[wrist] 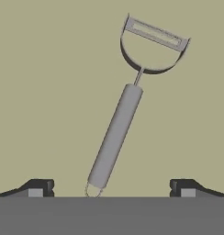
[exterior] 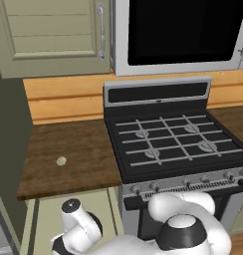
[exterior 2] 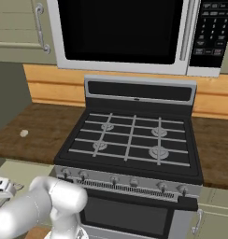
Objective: Pick the peeler from the drawer and place it on the counter.
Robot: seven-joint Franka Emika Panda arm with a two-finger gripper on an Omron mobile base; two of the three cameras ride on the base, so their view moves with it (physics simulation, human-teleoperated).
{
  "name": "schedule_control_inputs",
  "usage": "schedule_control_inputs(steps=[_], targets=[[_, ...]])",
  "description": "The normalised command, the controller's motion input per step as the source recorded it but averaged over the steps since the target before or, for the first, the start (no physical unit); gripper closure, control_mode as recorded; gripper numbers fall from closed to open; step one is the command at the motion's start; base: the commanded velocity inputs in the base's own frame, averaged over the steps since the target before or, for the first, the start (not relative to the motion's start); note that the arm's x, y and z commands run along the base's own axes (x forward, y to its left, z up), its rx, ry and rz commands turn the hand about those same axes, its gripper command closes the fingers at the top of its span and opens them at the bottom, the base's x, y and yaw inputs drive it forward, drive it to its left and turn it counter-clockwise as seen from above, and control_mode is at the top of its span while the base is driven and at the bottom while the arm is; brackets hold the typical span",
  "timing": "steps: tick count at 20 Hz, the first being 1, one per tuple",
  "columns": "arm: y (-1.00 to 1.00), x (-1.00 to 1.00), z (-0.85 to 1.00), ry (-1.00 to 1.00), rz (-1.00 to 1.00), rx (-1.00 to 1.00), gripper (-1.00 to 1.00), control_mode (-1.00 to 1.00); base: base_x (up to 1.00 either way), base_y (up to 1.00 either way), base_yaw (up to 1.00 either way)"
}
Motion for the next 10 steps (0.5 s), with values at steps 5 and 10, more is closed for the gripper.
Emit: schedule_control_inputs(steps=[5,10], targets=[[0.11,0.19,-0.26,0.0,0.0,0.0,-1.0,-1.0,0.0,0.0,0.0],[0.14,0.24,-0.3,-0.01,0.0,0.0,-1.0,-1.0,0.0,0.0,0.0]])
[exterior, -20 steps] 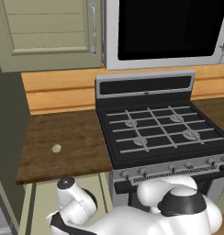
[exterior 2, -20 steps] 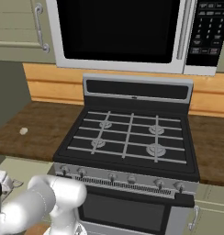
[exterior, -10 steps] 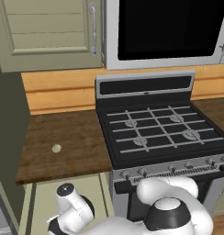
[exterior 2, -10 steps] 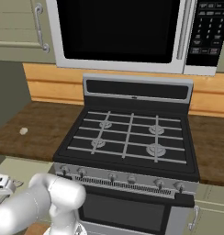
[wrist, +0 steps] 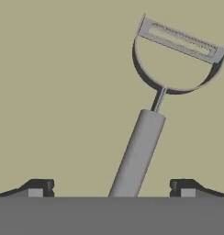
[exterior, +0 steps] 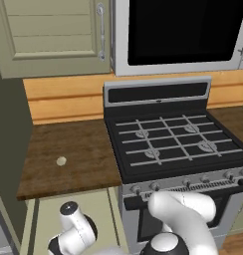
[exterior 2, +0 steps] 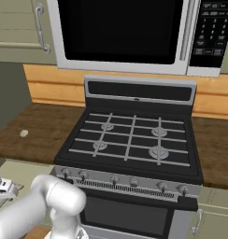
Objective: Pick the peeler from the drawer and place it on the counter.
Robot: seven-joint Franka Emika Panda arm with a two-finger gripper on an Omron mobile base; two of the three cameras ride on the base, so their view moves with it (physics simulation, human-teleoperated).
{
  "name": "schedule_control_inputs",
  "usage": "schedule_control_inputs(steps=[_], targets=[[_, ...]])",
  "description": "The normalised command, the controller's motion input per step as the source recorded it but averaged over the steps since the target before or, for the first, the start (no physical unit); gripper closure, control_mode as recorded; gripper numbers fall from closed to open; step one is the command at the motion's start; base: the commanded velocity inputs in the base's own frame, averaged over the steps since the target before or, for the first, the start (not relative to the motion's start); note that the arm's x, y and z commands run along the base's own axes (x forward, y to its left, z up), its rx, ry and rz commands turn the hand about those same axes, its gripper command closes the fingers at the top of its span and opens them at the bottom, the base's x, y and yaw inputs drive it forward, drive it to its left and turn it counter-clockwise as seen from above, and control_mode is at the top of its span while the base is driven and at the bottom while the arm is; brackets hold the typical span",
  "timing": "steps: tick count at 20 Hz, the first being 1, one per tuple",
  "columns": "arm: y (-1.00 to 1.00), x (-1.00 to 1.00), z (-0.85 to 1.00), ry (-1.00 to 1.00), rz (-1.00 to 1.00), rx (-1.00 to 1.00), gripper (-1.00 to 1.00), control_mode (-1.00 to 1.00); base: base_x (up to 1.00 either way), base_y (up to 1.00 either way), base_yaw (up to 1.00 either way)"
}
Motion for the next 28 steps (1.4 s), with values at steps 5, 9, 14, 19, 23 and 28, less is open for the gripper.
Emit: schedule_control_inputs(steps=[5,9,14,19,23,28], targets=[[0.16,0.21,-0.33,-0.01,0.0,0.0,-1.0,-1.0,0.0,0.0,0.0],[0.12,0.14,-0.39,0.0,0.0,0.0,-1.0,-1.0,0.0,0.0,0.0],[0.0,-0.54,-0.7,-0.01,-0.01,0.0,1.0,-1.0,0.0,0.0,0.0],[0.0,-0.91,-0.34,-0.07,0.0,0.0,1.0,-1.0,0.0,0.0,0.0],[0.02,-0.5,0.62,-0.16,0.0,0.01,1.0,-1.0,0.0,0.0,0.0],[0.0,-0.27,1.0,-0.12,0.0,0.0,1.0,-1.0,0.0,0.0,0.0]])
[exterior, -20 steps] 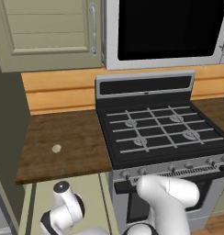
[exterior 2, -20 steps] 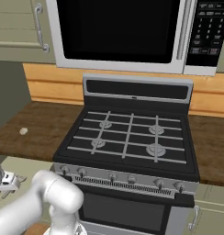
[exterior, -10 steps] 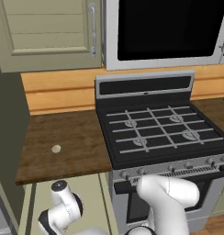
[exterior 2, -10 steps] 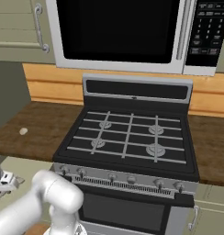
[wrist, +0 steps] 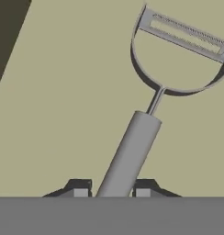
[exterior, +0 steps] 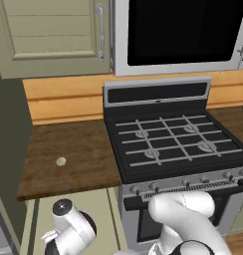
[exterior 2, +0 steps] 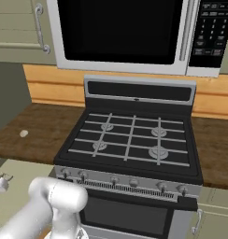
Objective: Pick the peeler from the drawer and place it on the counter.
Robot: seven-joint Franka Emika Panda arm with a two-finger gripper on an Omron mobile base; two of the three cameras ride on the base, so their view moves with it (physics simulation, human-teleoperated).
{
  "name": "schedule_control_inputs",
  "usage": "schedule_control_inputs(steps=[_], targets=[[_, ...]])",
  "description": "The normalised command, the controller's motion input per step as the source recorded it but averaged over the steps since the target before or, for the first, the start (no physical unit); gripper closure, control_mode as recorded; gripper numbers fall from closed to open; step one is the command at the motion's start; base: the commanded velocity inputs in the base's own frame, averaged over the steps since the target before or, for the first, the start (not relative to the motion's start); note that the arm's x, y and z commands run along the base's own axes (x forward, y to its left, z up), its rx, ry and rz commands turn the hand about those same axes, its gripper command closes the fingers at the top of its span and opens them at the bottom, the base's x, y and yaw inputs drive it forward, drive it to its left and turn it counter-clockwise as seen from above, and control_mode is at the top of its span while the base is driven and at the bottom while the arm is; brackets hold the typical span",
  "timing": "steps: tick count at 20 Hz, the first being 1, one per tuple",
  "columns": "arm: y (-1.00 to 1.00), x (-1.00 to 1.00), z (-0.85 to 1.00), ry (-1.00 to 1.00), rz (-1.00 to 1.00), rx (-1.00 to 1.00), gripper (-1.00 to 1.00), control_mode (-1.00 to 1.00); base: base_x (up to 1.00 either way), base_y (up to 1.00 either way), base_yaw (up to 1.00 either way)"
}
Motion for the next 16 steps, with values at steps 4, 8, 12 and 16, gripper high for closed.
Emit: schedule_control_inputs(steps=[4,8,12,16], targets=[[-0.02,-0.19,1.0,-0.04,0.0,0.0,1.0,-1.0,0.0,0.0,0.0],[-0.14,-0.01,1.0,-0.06,-0.02,0.0,1.0,-1.0,0.0,0.0,0.0],[-0.38,0.1,1.0,-0.08,-0.08,0.0,1.0,-1.0,0.0,0.0,0.0],[-0.46,0.31,0.97,-0.03,-0.1,0.0,1.0,-1.0,0.0,0.0,0.0]])
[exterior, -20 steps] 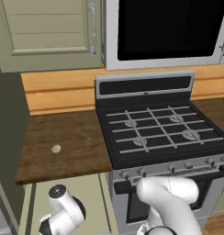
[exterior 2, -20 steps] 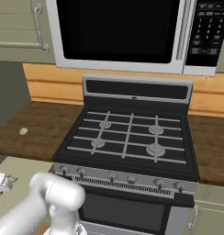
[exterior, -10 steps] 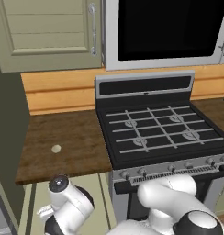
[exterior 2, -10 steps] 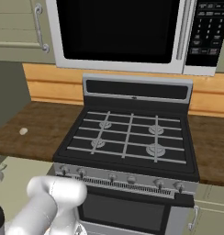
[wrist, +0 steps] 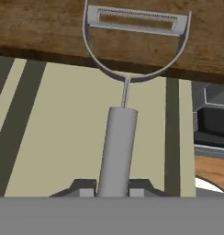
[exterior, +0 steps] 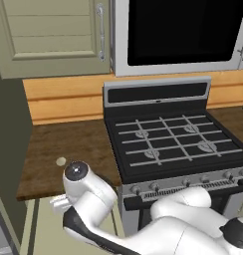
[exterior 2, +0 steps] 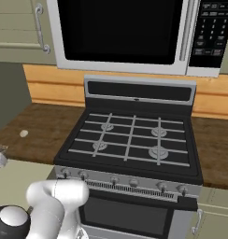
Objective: Pick the peeler from the drawer and place it on the counter.
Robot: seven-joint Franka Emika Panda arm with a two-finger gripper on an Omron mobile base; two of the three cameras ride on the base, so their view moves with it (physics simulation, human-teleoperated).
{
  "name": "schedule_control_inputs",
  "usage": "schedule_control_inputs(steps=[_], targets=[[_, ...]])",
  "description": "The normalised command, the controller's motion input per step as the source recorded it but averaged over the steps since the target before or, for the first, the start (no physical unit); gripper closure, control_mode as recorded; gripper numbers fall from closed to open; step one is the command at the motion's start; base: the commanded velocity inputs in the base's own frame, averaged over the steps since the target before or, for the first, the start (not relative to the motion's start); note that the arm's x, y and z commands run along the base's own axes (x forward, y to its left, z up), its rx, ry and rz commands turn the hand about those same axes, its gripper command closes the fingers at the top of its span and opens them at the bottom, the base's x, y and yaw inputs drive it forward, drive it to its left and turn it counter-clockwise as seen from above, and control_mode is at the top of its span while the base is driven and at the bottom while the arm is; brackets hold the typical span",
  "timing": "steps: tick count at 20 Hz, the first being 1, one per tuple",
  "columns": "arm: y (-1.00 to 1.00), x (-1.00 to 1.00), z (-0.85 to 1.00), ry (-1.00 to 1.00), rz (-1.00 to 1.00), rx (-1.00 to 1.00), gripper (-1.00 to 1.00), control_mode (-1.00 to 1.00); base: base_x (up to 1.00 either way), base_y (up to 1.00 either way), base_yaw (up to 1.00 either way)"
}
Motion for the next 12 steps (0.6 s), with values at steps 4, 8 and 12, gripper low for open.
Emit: schedule_control_inputs(steps=[4,8,12], targets=[[-0.56,0.53,0.51,0.02,-0.12,0.0,1.0,-1.0,0.0,0.0,0.0],[-0.22,0.89,0.04,0.07,-0.11,0.0,1.0,-1.0,0.0,0.0,0.0],[0.0,0.98,-0.01,0.02,-0.07,-0.01,1.0,-1.0,0.0,0.0,0.0]])
